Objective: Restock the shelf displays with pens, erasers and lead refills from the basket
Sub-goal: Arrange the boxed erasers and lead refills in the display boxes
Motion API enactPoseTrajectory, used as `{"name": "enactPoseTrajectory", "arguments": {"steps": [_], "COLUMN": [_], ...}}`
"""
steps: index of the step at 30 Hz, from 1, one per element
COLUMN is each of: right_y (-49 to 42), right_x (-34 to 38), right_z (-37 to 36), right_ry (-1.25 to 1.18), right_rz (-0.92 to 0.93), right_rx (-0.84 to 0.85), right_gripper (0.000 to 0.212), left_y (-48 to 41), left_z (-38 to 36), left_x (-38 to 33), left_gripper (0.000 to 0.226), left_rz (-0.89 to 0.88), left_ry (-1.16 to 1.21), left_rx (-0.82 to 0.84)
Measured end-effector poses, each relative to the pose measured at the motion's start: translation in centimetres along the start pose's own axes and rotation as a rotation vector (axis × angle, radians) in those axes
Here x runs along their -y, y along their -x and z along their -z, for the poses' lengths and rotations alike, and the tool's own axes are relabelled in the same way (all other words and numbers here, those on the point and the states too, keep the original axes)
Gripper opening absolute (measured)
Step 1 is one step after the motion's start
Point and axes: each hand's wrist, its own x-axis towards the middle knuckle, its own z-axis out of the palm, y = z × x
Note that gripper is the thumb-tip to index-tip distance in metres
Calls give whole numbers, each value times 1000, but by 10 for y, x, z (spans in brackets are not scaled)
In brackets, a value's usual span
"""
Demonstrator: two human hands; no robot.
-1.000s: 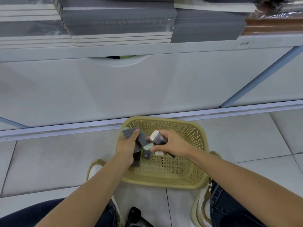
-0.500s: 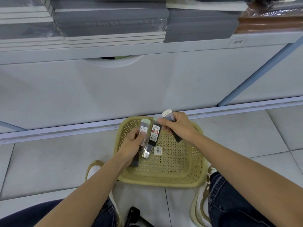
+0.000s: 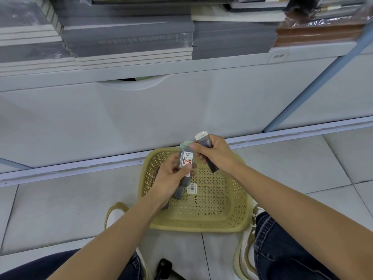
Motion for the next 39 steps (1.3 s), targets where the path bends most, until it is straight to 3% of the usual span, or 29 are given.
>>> {"name": "enactPoseTrajectory", "arguments": {"steps": [3, 6, 11, 16, 21, 29, 39], "right_y": [0, -1, 8, 39, 74, 100, 103], "right_x": [13, 40, 124, 223, 302, 389, 438], "right_z": [5, 18, 53, 86, 117, 175, 253], "right_ry": [40, 102, 248, 303, 336, 296, 282], "right_rz": [37, 57, 220, 462, 668, 872, 980], "right_rx": [6, 81, 87, -4, -129, -374, -666], "right_gripper": [30, 16, 27, 7, 15, 12, 14], "left_y": [0, 0, 1, 8, 18, 18, -20], "left_z": [-3, -11, -39, -75, -108, -147, -178], "left_x": [-18, -46, -113, -200, -283, -378, -411], "left_gripper": [31, 28, 22, 23, 25, 39, 76], "left_rz": [-57, -126, -369, -687, -960, -1409, -1367], "left_ry": [-57, -127, -266, -384, -496, -1021, -1570], "left_rx": [17, 77, 50, -58, -112, -296, -394]}}
